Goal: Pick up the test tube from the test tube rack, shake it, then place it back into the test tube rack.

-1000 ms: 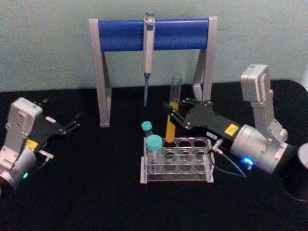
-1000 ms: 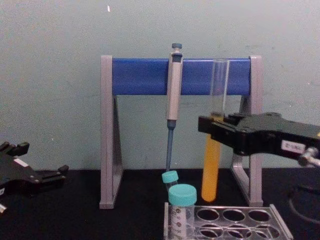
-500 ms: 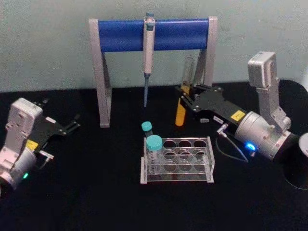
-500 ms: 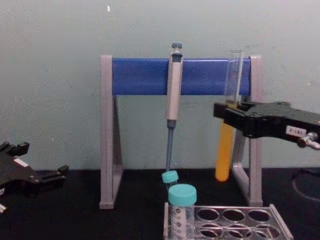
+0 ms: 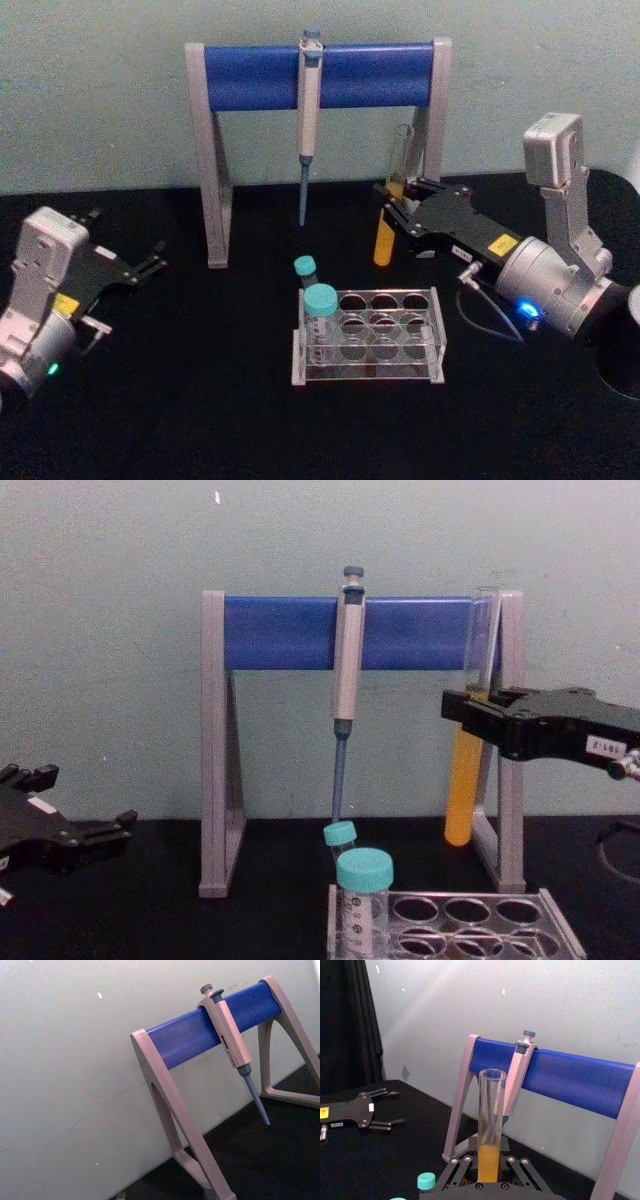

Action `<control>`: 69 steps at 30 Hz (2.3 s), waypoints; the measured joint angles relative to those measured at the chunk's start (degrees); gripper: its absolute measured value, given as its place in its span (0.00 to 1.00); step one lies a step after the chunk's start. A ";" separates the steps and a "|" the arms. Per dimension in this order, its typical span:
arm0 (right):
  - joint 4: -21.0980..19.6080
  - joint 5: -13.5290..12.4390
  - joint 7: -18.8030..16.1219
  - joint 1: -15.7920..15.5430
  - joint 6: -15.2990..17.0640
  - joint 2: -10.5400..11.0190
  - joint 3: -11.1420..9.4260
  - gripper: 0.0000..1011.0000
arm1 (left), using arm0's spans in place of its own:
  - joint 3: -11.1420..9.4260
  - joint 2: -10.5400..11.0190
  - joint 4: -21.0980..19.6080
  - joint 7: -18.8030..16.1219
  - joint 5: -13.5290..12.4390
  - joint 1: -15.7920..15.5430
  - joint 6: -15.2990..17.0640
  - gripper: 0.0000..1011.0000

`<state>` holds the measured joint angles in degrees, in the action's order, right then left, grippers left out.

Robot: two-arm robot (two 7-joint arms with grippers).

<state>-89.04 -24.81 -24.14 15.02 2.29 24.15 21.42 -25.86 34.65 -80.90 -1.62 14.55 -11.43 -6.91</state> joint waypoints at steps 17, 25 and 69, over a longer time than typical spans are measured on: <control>-0.17 0.17 -0.11 -0.19 0.22 -0.05 -0.20 0.23 | 0.00 0.00 0.00 0.00 0.00 0.00 0.00 0.99; -0.19 0.15 -0.23 -0.19 0.22 -0.12 -0.21 0.23 | 0.00 0.00 0.00 0.00 0.00 0.00 0.00 0.99; -2.62 -0.90 -2.69 -2.06 0.24 2.44 0.15 0.23 | 0.00 0.00 0.00 0.00 0.00 0.00 0.00 0.99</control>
<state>-91.66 -25.71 -26.82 12.96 2.53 26.59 21.57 -25.86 34.64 -80.90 -1.62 14.55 -11.43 -6.91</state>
